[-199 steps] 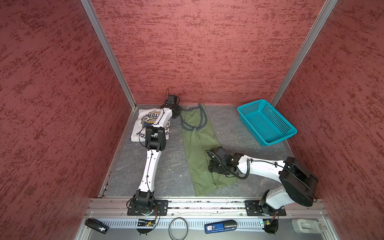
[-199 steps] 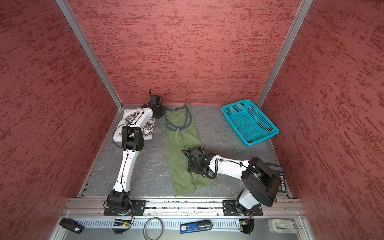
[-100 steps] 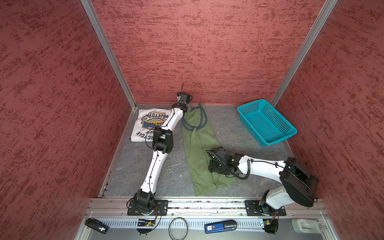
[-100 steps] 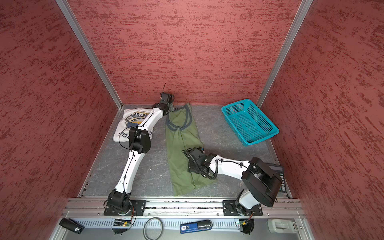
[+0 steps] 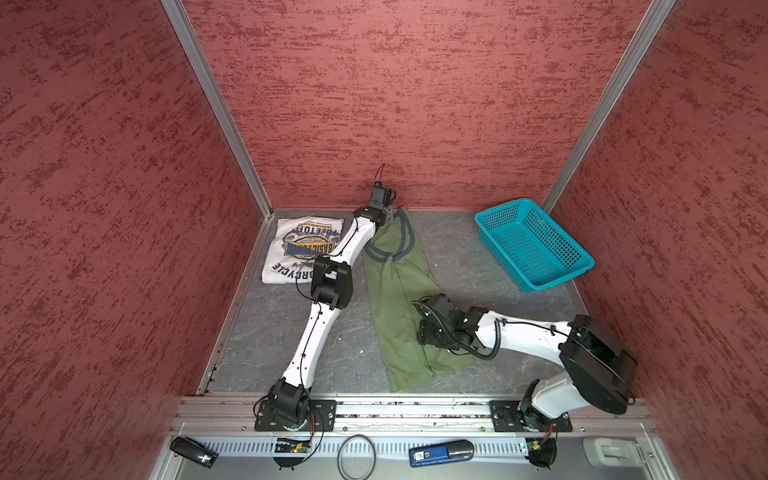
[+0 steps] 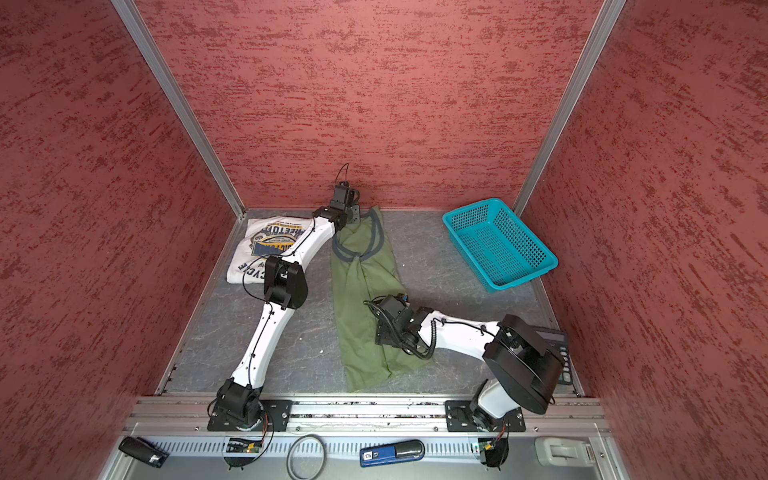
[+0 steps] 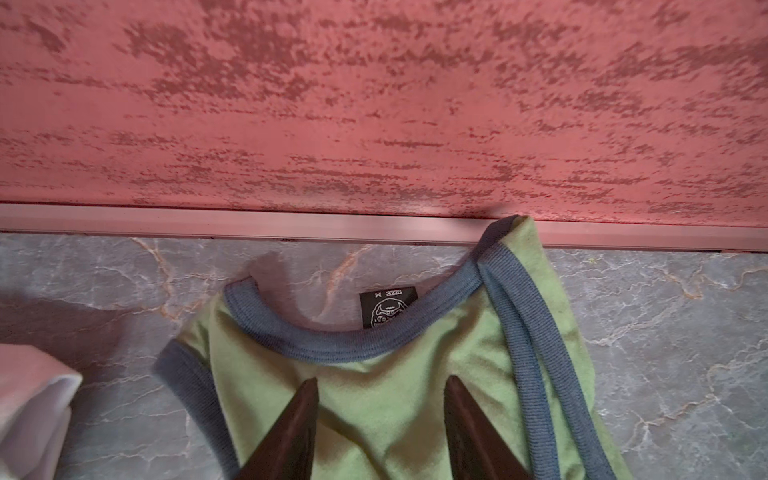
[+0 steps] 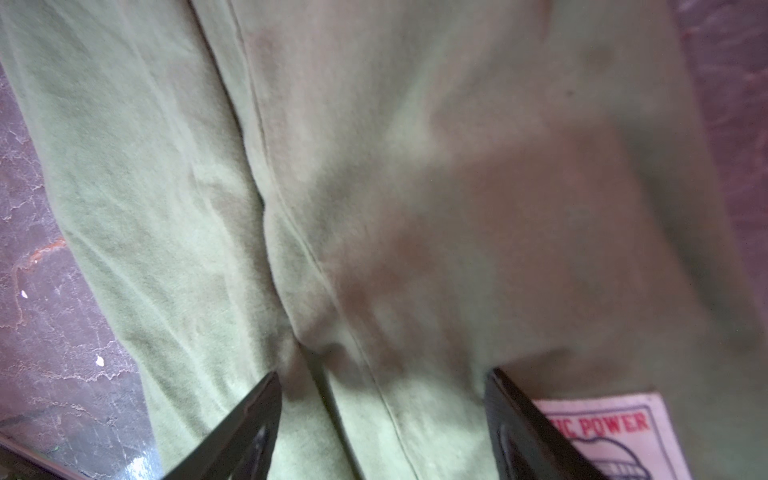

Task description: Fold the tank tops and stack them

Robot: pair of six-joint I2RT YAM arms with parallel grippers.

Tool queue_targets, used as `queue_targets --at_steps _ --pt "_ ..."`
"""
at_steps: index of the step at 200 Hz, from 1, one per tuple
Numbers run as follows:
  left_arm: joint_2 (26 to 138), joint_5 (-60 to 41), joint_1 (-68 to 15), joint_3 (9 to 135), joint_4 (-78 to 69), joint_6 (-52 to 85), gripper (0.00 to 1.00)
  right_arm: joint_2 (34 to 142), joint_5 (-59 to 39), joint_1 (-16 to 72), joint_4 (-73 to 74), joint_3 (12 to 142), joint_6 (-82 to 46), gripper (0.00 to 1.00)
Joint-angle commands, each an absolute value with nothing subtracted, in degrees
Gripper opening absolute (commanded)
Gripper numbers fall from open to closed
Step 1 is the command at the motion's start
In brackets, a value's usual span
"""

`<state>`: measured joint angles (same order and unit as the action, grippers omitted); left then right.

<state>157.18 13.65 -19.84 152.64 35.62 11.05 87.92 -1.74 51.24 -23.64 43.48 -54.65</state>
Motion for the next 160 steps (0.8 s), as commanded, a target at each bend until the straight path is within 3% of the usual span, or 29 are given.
queue_targets --at_steps 1,60,89,112,160 --pt "154.2 11.9 -19.1 151.4 37.9 10.3 0.52 93.1 -7.2 52.6 -27.2 39.4 -57.4 0.78" --pt "142.9 6.9 -14.1 134.4 40.5 27.7 0.57 92.5 -2.8 52.7 -30.1 41.6 -56.0 0.78" --pt "144.9 0.8 -12.2 134.8 42.3 31.3 0.58 93.6 -4.0 53.8 -29.4 42.0 -55.5 0.78" --pt "145.3 -0.1 -12.3 133.6 42.4 31.8 0.63 95.2 -4.5 56.7 -29.5 43.3 -55.1 0.78" --pt "144.5 -2.5 -13.0 133.8 46.8 32.4 0.63 99.1 -5.4 61.4 -30.9 50.1 -51.4 0.78"
